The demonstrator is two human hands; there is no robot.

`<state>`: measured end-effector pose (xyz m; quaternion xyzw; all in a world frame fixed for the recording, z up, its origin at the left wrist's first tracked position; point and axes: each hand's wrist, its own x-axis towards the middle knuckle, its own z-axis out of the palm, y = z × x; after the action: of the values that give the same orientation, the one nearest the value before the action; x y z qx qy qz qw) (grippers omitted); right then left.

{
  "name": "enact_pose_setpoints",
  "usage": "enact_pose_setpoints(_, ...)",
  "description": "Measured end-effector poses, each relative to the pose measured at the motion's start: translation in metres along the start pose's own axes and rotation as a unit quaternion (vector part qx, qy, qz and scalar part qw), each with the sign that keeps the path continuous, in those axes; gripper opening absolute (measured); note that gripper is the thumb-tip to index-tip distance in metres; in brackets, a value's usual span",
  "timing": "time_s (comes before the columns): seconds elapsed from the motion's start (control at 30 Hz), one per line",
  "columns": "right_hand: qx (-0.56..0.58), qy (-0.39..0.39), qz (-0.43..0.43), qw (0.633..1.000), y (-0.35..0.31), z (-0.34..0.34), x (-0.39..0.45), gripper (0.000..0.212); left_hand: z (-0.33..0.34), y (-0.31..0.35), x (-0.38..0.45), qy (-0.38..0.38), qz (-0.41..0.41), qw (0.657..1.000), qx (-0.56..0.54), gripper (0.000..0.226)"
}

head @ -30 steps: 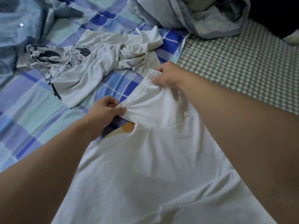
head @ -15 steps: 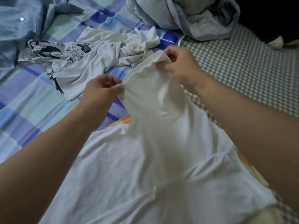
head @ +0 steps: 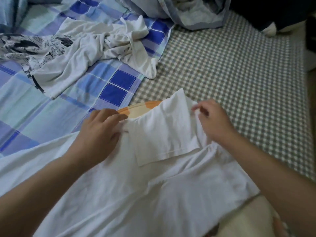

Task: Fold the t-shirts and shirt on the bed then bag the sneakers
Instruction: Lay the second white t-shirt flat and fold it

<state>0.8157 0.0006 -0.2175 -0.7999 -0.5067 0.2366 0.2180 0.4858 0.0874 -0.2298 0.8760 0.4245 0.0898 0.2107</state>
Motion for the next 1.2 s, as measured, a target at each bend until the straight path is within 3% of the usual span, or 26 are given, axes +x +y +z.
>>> enact_pose_setpoints(0.03,0.013,0.004,0.031,0.999,-0.006,0.004,0.020,0.029,0.001,-0.003,0.007,-0.011,0.005,1.000,0.011,0.036)
enact_pose_setpoints(0.1,0.041,-0.038,0.075,0.996,-0.019,0.011,0.052,0.045,0.001,-0.003,0.019,-0.021,-0.012,1.000,0.008,0.019)
enact_pose_setpoints(0.17,0.057,-0.077,0.081,0.992,-0.025,0.016,0.078,0.048,-0.001,0.003,0.025,-0.019,-0.073,0.997,-0.016,0.008)
enact_pose_setpoints(0.23,0.043,-0.107,0.056,0.992,-0.030,0.016,0.093,0.023,-0.001,0.004,0.029,-0.020,-0.172,0.984,-0.029,0.015)
enact_pose_setpoints(0.3,0.033,-0.081,0.040,0.995,-0.031,0.018,0.104,0.005,-0.002,0.005,0.032,-0.012,-0.256,0.966,-0.040,0.016)
enact_pose_setpoints(0.4,0.074,-0.028,0.066,0.995,-0.025,0.032,0.110,0.004,0.001,0.015,0.037,0.007,-0.309,0.950,-0.035,0.011)
enact_pose_setpoints(0.47,0.043,0.023,0.071,0.996,-0.025,0.042,0.104,0.016,0.008,0.028,0.037,0.055,-0.277,0.959,0.022,0.024)
enact_pose_setpoints(0.53,-0.066,0.127,-0.002,0.990,-0.033,0.041,0.081,0.034,0.016,0.043,0.032,0.090,-0.152,0.983,0.053,0.050)
enact_pose_setpoints(0.6,-0.159,0.180,-0.116,0.964,-0.041,0.040,0.047,0.043,0.028,0.058,0.028,0.046,-0.001,0.995,0.093,0.056)
enact_pose_setpoints(0.63,-0.204,0.145,-0.162,0.955,-0.040,0.043,0.029,0.049,0.037,0.061,0.026,0.002,0.037,0.993,0.112,0.056)
enact_pose_setpoints(0.73,-0.296,-0.061,-0.133,0.944,-0.014,0.058,0.004,0.067,0.062,0.058,0.021,-0.107,-0.012,0.984,0.141,0.066)
enact_pose_setpoints(0.8,-0.305,-0.115,-0.078,0.942,0.007,0.059,0.016,0.071,0.076,0.053,0.020,-0.118,-0.035,0.979,0.161,0.068)
enact_pose_setpoints(1.0,-0.294,-0.045,-0.088,0.951,0.035,0.019,0.007,0.069,0.078,0.054,0.023,-0.139,-0.045,0.974,0.172,0.069)
enact_pose_setpoints(1.1,-0.311,-0.109,0.075,0.941,0.082,0.004,0.003,0.067,0.078,0.056,0.023,-0.140,-0.055,0.973,0.173,0.069)
enact_pose_setpoints(1.2,-0.318,-0.042,0.191,0.928,0.079,-0.009,0.021,0.064,0.080,0.059,0.029,-0.146,-0.063,0.974,0.161,0.069)
